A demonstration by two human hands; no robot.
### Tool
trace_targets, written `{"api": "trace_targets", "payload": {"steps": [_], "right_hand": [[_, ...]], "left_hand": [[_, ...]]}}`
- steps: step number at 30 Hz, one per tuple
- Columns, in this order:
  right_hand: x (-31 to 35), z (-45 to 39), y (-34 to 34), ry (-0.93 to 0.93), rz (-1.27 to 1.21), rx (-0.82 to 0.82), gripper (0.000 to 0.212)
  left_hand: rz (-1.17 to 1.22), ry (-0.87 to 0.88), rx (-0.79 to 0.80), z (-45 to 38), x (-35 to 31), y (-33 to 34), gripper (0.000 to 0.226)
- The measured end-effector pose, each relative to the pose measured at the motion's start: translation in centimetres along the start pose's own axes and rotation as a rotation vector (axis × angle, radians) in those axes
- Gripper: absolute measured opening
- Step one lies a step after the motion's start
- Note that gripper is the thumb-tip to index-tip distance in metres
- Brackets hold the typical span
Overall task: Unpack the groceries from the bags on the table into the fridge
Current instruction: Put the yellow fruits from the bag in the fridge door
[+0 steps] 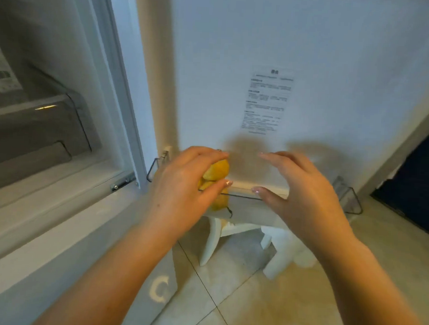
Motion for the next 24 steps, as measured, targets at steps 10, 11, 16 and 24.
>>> {"api": "trace_targets", "payload": {"steps": [10,11,16,24], "right_hand": [[-6.7,7.5,-9.8,0.188,0.027,-0.098,0.059],[-7.9,8.4,-10.8,0.207,0.044,-0.098,0.059],[-15.8,14.6,-17.0,0.298,0.118,-0.078,0.056],[-27.9,23.1,-25.8,0.439,0.199,-0.018,0.055]], "left_hand": [[0.161,0.165,0.133,2.7,-11.2,6.8,0.041],[0.176,0.171,0.156,3.3,-12.7,8.0,0.041],[0.274,0.133,0.263,8.0,-20.2,14.9,0.041],[0.323,0.116,0.385,15.2,-31.3,25.3,0.040]]}}
Point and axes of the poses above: each hand's wrist, its own z-axis away from the middle knuckle, its own y-axis out of the palm, x = y × z, the point moved 6 cm from there along -z, towards the middle knuckle, and after that the axes turned 15 degrees about -x, right-handed, at the moved point
